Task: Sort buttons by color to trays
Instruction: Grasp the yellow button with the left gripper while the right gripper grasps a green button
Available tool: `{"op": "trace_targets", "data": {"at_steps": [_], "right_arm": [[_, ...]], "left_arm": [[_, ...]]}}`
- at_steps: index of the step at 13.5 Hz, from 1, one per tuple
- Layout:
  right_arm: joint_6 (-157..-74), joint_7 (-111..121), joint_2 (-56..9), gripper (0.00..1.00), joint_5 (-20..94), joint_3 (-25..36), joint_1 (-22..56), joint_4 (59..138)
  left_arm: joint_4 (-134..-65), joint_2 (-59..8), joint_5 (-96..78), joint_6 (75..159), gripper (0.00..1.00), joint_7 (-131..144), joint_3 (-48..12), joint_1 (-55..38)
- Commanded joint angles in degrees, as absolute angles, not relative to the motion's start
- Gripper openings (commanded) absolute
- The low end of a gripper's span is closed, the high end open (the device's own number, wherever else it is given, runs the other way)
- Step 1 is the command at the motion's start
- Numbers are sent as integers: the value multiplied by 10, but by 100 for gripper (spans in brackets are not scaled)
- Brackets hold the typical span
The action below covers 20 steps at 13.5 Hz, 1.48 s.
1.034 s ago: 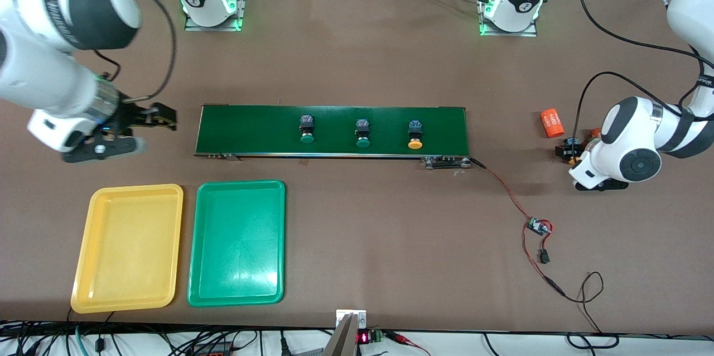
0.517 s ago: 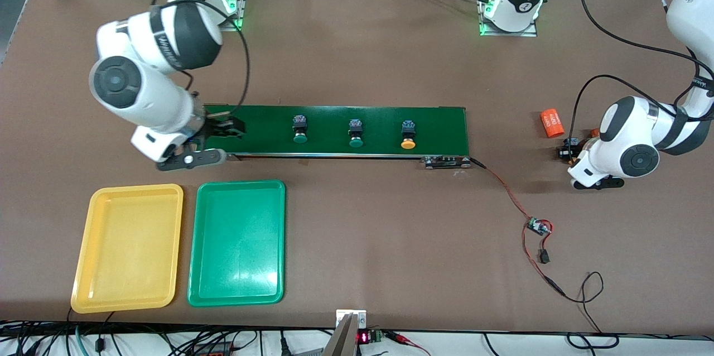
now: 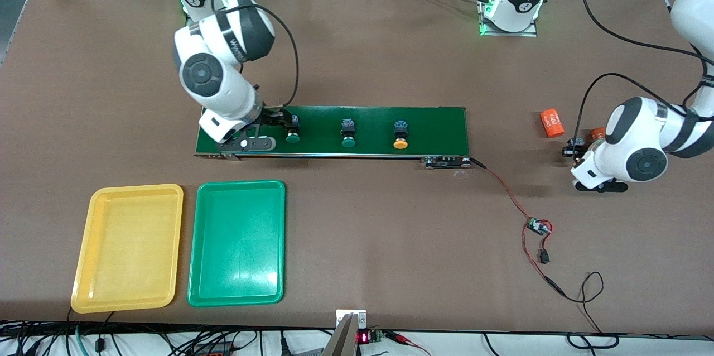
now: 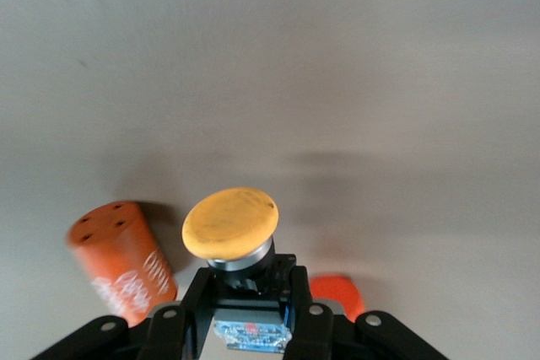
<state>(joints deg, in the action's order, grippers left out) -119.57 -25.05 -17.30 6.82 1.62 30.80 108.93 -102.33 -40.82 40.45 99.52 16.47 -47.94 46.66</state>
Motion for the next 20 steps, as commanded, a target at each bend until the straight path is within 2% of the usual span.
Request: {"op": "trace_targets", "data": {"at_steps": [1, 4, 6, 9, 10, 11, 12, 13, 17, 19, 20], "right_arm": [[-1250, -286, -155, 100, 63, 11, 321, 1158], [-1294, -286, -158, 100, 52, 11, 329, 1199], [-1326, -285, -168, 100, 51, 11, 330, 1219], [-1331, -286, -182, 100, 52, 11, 330, 1216], [-1331, -285, -185, 96, 52, 11, 328, 1216], [-1331, -280, -186, 90, 52, 11, 327, 1216], [-1331, -279, -188, 78, 52, 11, 326, 1215], [-1331, -279, -188, 61, 52, 11, 325, 1215], [-1331, -279, -189, 32, 53, 11, 322, 1214], [-1332, -280, -187, 27, 56, 15, 316, 1202], [-1331, -279, -187, 27, 55, 15, 302, 1187]], "left_arm": [[-991, -394, 389, 929, 34, 152, -560, 462], [-988, -399, 322, 924, 32, 155, -623, 448], [-975, -401, 300, 946, 32, 173, -620, 366], [-976, -411, 302, 982, 34, 307, -610, 269], [-978, -416, 303, 995, 34, 323, -600, 251], [-980, -417, 301, 1004, 34, 330, -589, 232], [-981, -417, 301, 1013, 34, 330, -582, 216], [-982, -418, 301, 1019, 34, 342, -577, 202], [-983, -453, 301, 1043, 36, 398, -564, 171], [-988, -455, 301, 1042, 46, 399, -564, 171], [-992, -455, 301, 1042, 56, 399, -565, 171]]}}
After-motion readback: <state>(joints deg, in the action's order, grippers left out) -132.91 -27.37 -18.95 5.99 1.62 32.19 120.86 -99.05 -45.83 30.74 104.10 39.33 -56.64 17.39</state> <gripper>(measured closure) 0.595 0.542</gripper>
